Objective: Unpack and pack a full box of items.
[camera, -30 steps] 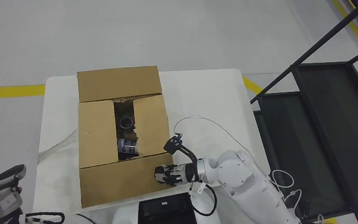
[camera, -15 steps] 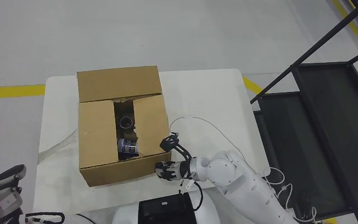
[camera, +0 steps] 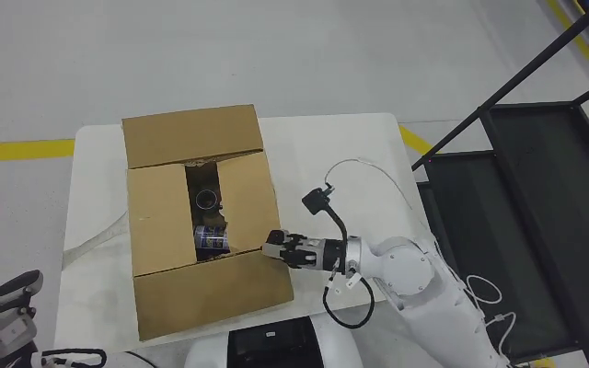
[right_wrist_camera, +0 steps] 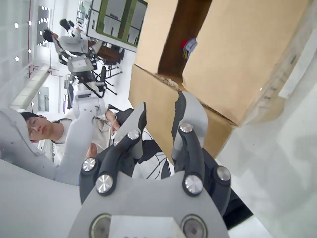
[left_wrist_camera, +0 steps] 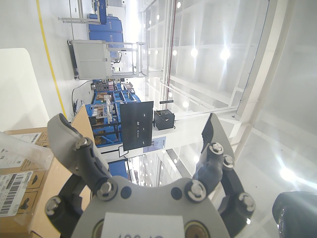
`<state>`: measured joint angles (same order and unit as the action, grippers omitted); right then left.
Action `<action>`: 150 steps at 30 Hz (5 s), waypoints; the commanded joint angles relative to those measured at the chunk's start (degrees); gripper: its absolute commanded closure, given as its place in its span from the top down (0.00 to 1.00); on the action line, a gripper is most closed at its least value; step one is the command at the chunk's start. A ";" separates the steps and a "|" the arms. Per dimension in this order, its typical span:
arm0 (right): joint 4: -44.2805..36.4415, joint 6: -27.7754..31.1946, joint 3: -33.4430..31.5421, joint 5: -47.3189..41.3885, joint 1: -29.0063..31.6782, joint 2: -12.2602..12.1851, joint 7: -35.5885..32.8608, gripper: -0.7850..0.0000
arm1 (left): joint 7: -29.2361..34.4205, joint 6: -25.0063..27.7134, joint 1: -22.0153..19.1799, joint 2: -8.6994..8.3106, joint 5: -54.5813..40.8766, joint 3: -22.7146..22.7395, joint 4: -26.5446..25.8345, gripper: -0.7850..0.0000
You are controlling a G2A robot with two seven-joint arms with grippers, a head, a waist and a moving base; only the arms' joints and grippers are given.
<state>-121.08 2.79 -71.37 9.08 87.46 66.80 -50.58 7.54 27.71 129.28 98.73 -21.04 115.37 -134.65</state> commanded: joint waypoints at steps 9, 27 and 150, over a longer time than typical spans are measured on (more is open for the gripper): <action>-7.17 -15.71 5.88 11.63 -5.82 0.47 5.85 1.00 | 0.00 0.00 0.00 0.00 0.00 0.00 0.00 1.00; -5.51 -24.09 13.86 13.46 -11.69 1.91 8.22 1.00 | 0.00 0.00 0.00 0.00 0.00 0.00 0.00 1.00; 47.27 -10.92 31.74 -25.25 -43.92 19.44 1.84 0.44 | 0.00 0.00 0.00 0.00 0.00 0.00 0.00 1.00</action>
<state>-74.01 -9.12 -39.32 -15.52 43.47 86.24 -48.12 7.54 27.71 129.28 98.73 -21.04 115.37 -134.65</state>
